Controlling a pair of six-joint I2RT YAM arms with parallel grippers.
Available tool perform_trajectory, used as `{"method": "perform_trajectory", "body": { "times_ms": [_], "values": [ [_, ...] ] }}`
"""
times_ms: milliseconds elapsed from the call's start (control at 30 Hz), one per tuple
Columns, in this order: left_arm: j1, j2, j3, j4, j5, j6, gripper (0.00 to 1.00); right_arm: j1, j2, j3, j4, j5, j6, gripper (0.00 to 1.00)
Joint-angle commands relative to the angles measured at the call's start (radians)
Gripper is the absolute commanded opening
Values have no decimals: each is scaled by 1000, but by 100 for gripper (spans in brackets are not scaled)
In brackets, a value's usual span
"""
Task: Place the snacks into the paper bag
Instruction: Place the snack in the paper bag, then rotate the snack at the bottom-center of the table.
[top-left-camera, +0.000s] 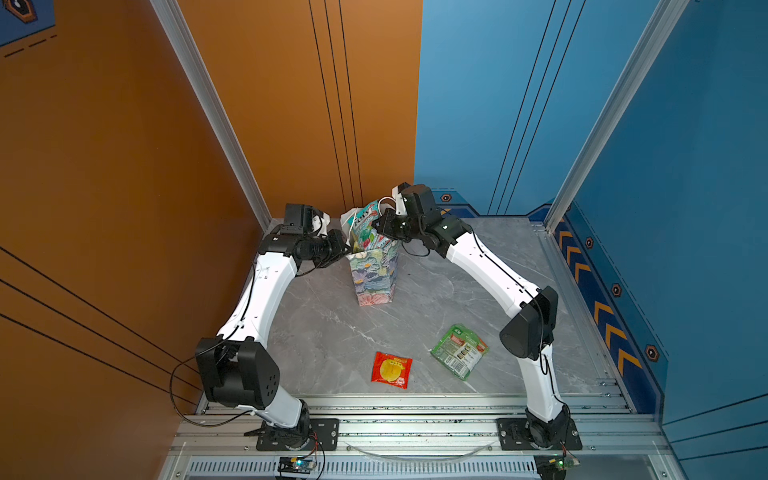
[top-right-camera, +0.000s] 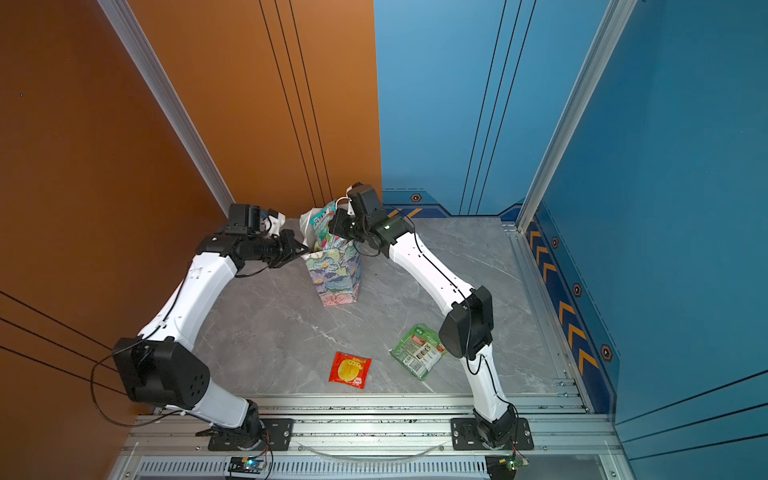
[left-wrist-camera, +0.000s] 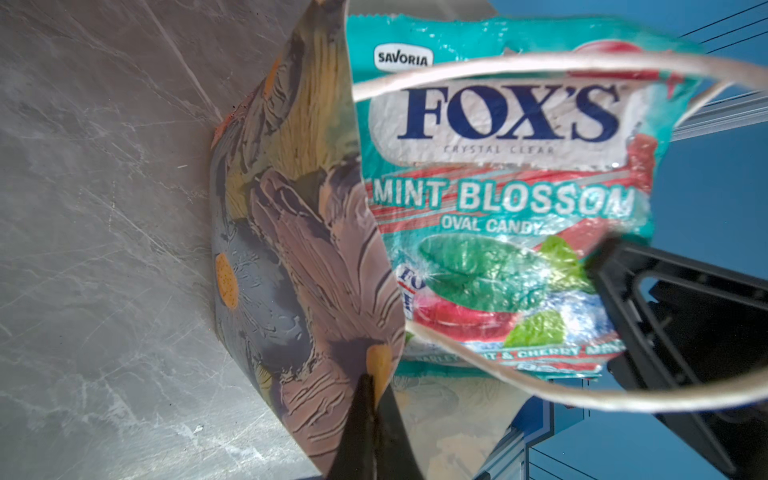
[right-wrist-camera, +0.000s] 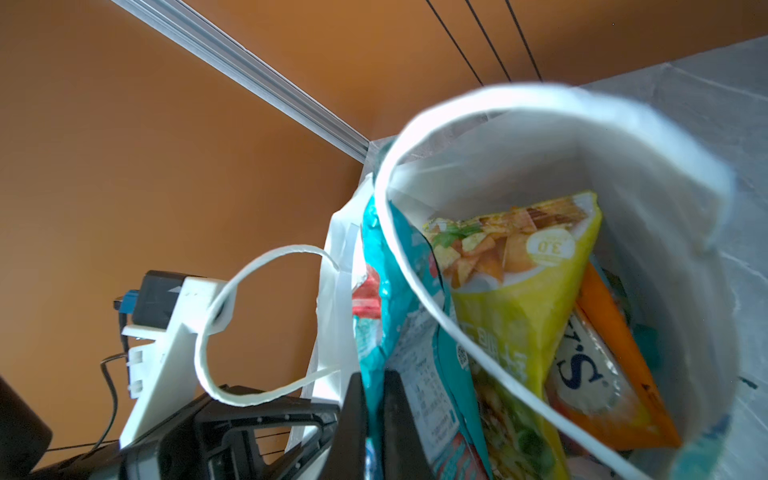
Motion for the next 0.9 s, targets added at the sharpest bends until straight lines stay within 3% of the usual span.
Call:
{"method": "perform_trajectory", "body": {
  "times_ms": [0, 67, 167, 500, 667, 867],
  "values": [
    [9, -36, -2, 8, 44, 5, 0, -6, -8, 2, 69, 11, 25, 26],
    [11, -38, -2, 8, 45, 5, 0, -13, -21, -6, 68, 27, 17, 38],
    [14, -40, -5, 8, 45, 7, 0, -26, -48, -24, 64, 64, -9, 45],
    [17, -39, -5, 8, 48, 5, 0, -45, -199, -138, -9, 137, -149, 45],
    [17, -40, -5, 9, 46, 4, 0, -89, -372, -412, 10, 137, -154, 45],
    [17, -38, -1, 17, 51, 1, 0, -167, -628, -857, -14, 127, -127, 46]
  ]
}}
